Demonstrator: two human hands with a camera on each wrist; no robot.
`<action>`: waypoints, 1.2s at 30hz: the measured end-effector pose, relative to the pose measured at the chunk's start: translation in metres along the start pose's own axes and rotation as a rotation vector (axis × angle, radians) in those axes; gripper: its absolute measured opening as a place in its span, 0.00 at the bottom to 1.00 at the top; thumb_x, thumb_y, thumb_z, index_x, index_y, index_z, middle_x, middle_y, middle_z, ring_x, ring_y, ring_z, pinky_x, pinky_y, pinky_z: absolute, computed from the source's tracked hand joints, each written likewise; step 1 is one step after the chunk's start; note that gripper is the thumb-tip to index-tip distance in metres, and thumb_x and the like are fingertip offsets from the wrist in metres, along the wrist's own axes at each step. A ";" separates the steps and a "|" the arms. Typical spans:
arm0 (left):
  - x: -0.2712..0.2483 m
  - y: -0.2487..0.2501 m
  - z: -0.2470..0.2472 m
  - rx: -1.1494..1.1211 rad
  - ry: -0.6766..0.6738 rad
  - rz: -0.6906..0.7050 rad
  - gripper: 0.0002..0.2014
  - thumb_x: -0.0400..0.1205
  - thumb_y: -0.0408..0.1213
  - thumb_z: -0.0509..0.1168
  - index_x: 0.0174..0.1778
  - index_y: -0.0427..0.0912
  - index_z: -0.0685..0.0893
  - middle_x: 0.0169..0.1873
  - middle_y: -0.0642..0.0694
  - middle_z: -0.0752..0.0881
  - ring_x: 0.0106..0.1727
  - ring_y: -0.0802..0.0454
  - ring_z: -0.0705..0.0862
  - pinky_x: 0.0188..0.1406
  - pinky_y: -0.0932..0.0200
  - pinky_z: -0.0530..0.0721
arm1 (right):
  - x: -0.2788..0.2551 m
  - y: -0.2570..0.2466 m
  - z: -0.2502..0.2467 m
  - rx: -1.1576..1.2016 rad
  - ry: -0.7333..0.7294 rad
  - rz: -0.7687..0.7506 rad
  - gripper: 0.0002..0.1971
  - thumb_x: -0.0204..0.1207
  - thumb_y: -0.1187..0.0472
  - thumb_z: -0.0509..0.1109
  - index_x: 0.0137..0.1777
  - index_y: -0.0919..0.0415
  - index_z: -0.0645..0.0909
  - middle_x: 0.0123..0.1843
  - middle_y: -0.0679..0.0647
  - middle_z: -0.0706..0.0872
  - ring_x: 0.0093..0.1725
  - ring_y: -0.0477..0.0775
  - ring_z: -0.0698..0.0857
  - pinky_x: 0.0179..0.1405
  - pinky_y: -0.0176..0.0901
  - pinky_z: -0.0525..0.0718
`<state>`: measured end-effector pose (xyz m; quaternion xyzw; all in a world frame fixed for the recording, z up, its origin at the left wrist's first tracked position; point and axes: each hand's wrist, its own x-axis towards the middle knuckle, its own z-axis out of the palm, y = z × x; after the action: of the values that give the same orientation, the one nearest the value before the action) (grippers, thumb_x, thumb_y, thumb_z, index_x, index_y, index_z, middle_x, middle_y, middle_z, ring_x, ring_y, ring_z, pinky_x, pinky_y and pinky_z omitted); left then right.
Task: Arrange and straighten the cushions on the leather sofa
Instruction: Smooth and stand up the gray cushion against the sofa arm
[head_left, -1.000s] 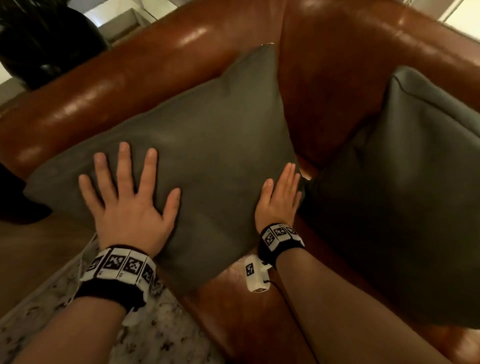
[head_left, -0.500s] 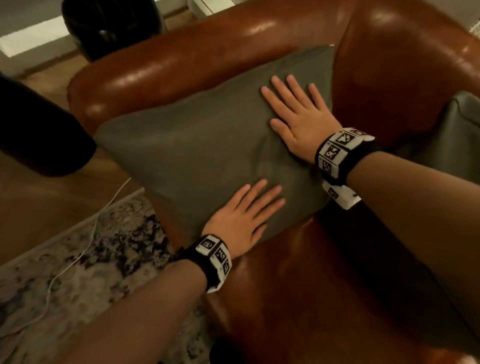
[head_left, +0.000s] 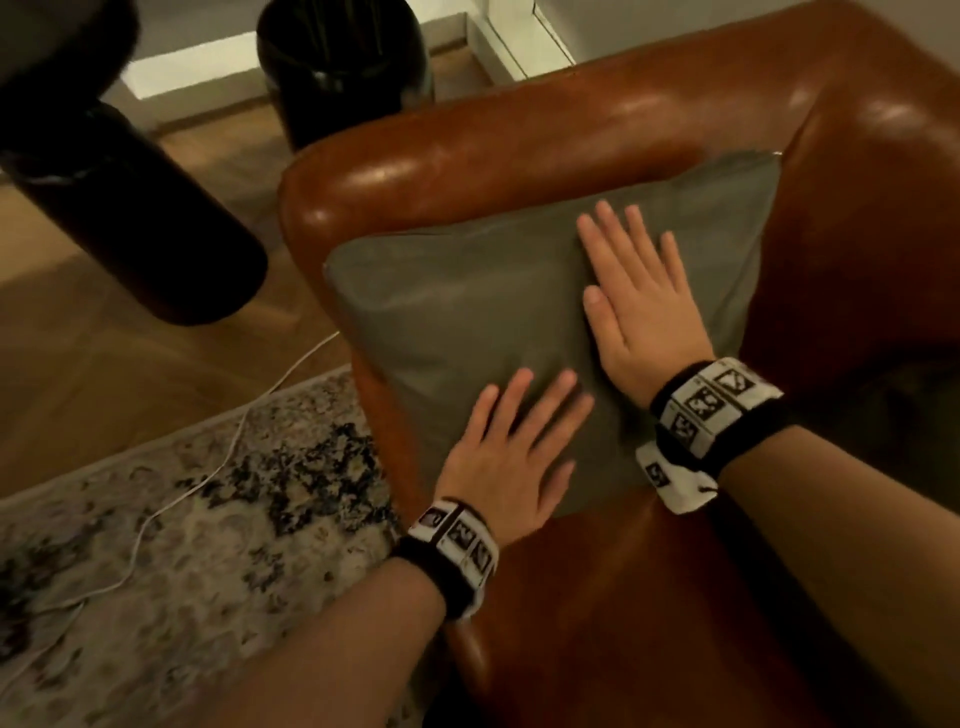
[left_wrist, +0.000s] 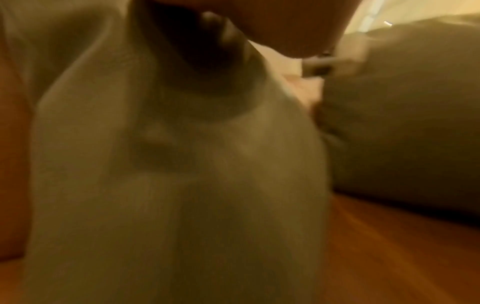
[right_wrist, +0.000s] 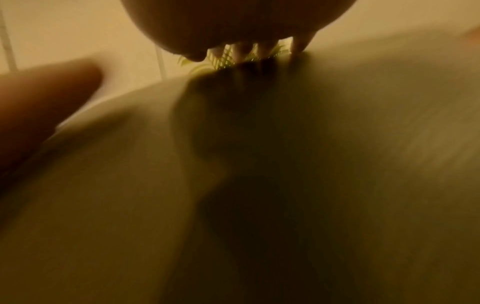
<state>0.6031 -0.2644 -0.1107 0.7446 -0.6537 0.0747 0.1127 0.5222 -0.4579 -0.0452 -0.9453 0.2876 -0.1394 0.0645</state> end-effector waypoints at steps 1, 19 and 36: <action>0.015 -0.007 -0.004 -0.009 0.029 -0.091 0.32 0.85 0.55 0.52 0.86 0.56 0.52 0.85 0.54 0.49 0.85 0.41 0.50 0.83 0.44 0.41 | 0.001 -0.002 0.007 -0.019 -0.007 -0.011 0.28 0.87 0.49 0.46 0.87 0.49 0.48 0.88 0.47 0.48 0.87 0.52 0.44 0.85 0.58 0.42; 0.057 -0.045 -0.030 -0.071 0.039 -0.342 0.31 0.87 0.56 0.46 0.86 0.56 0.48 0.86 0.49 0.43 0.86 0.42 0.38 0.84 0.40 0.39 | 0.002 -0.020 0.020 -0.165 -0.056 -0.094 0.30 0.86 0.45 0.47 0.87 0.49 0.50 0.88 0.49 0.52 0.87 0.53 0.48 0.84 0.61 0.48; 0.107 -0.075 -0.063 0.084 -0.212 -0.301 0.30 0.85 0.58 0.42 0.85 0.55 0.55 0.85 0.47 0.58 0.86 0.40 0.54 0.83 0.35 0.49 | 0.023 0.001 0.004 -0.099 -0.133 -0.071 0.29 0.86 0.44 0.48 0.87 0.49 0.53 0.88 0.49 0.54 0.87 0.52 0.49 0.85 0.58 0.49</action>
<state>0.6943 -0.3411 -0.0278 0.8416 -0.5396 0.0054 0.0217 0.5411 -0.4715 -0.0440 -0.9641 0.2557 -0.0639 0.0315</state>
